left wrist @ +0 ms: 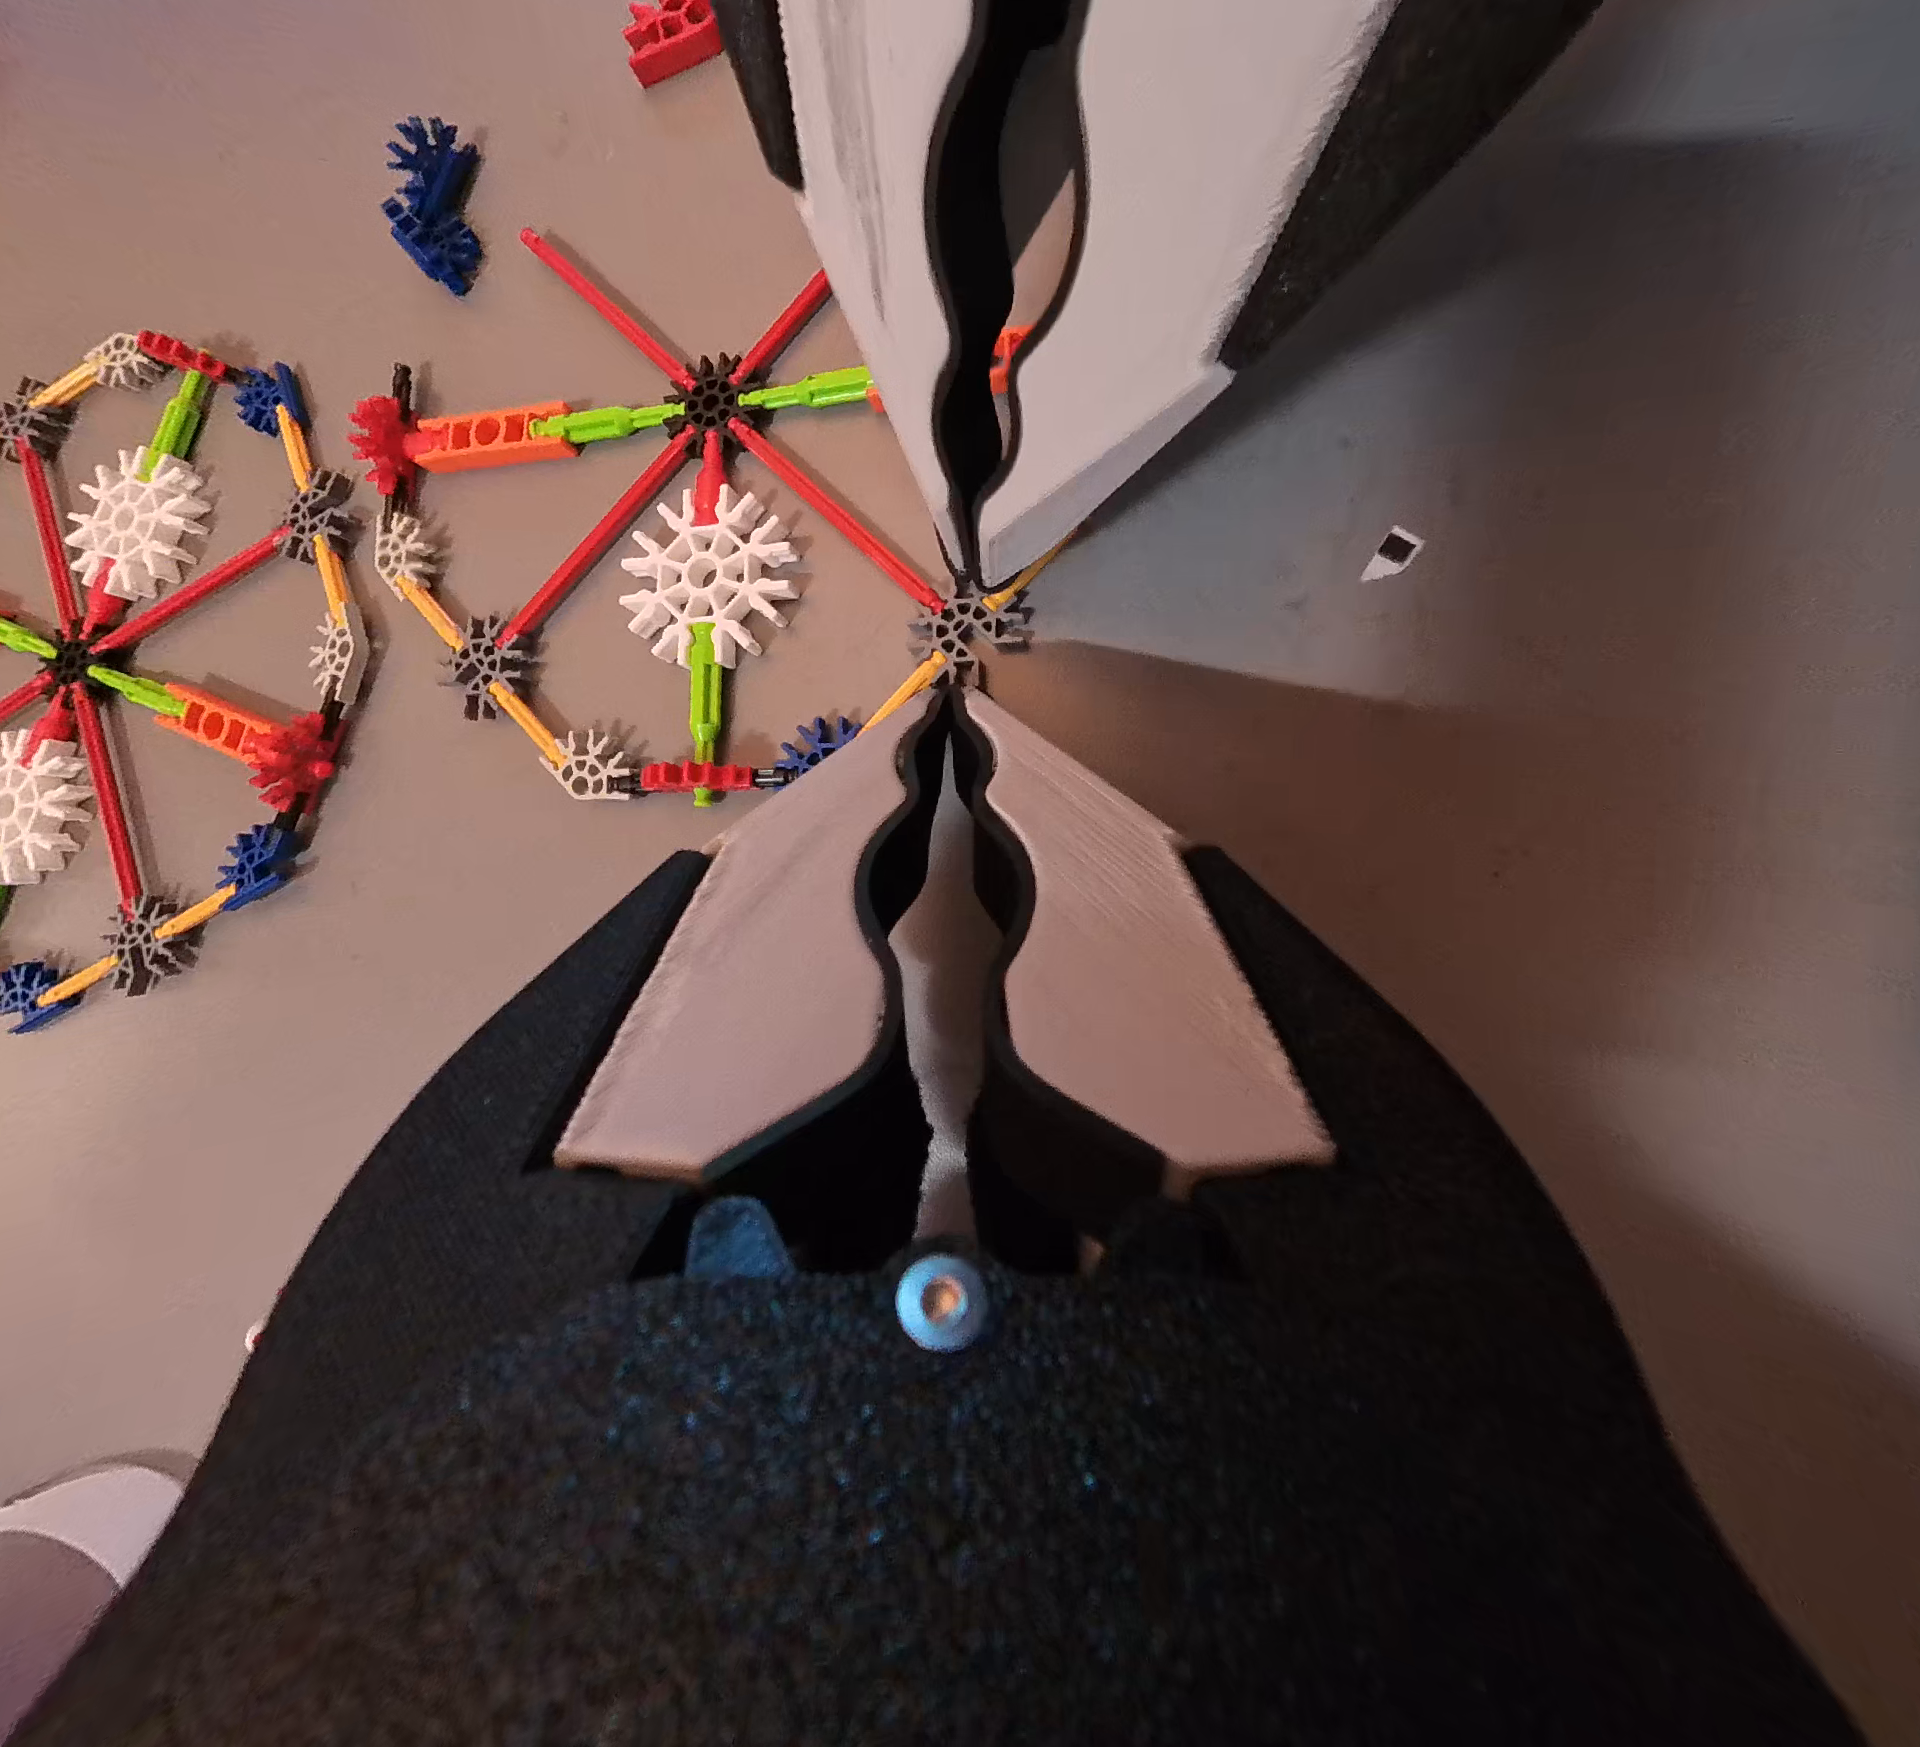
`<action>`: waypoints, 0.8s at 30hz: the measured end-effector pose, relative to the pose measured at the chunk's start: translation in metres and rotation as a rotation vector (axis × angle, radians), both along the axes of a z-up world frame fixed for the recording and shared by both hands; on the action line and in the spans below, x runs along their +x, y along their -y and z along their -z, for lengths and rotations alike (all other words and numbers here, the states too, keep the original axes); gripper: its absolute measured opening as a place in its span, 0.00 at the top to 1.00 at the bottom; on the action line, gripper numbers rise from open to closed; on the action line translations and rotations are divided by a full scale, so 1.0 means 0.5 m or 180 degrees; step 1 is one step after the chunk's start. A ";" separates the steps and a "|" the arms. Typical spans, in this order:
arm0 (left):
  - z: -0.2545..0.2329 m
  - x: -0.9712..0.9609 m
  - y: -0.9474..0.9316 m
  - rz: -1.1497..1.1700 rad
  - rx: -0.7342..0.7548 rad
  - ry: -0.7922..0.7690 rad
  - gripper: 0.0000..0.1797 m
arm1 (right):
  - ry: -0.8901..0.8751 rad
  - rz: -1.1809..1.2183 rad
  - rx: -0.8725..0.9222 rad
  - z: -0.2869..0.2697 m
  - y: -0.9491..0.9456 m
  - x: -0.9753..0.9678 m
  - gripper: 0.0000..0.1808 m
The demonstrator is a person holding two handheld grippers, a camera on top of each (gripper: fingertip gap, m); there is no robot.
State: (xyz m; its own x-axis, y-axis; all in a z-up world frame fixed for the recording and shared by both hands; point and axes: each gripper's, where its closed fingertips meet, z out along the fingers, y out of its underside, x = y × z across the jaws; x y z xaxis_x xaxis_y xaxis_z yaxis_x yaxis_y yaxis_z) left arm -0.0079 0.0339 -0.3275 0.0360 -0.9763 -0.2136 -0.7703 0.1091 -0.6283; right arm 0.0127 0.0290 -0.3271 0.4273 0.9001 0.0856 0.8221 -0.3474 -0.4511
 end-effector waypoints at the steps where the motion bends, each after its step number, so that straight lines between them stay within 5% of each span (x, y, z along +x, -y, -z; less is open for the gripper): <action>1: 0.000 0.000 0.000 -0.0002 0.0003 0.0002 1.00 | 0.0043 -0.0039 0.0042 0.000 -0.001 0.000 1.00; 5: 0.000 -0.001 0.000 -0.0011 0.0012 0.0008 1.00 | 0.0009 -0.0107 0.0105 0.000 -0.002 -0.001 1.00; 12: 0.001 -0.001 -0.001 -0.0064 0.0048 0.0015 1.00 | -0.0828 0.0244 -0.0355 -0.019 -0.006 0.003 1.00; 24: 0.002 -0.003 -0.001 -0.0087 0.0035 0.0014 1.00 | -0.0291 -0.0014 -0.0150 -0.002 0.001 -0.005 1.00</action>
